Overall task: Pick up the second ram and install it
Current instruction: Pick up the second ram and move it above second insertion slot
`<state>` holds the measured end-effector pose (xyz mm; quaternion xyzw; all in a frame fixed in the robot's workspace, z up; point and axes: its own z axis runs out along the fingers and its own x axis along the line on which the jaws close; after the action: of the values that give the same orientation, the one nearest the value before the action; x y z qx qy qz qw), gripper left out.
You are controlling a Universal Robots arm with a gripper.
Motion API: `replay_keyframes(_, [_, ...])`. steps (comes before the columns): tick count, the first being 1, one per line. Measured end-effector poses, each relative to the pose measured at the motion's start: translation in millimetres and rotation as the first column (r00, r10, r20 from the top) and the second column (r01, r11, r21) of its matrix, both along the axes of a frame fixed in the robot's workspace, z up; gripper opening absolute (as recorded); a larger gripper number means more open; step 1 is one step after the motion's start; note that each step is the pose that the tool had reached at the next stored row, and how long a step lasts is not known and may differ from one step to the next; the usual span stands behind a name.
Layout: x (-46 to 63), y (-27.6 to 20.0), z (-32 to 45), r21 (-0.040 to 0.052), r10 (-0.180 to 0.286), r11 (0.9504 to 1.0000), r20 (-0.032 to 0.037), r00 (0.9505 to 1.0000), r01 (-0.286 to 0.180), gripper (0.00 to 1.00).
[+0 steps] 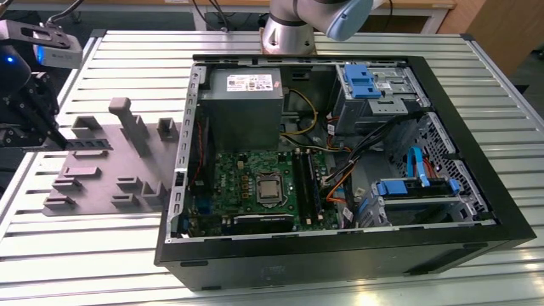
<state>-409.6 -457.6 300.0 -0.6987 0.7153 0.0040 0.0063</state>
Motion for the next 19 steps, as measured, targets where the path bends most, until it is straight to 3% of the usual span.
replay_keyframes(19, [0.0, 0.0, 23.3, 0.0000, 0.000, 1.0000, 0.0000, 1.0000, 0.000, 0.14])
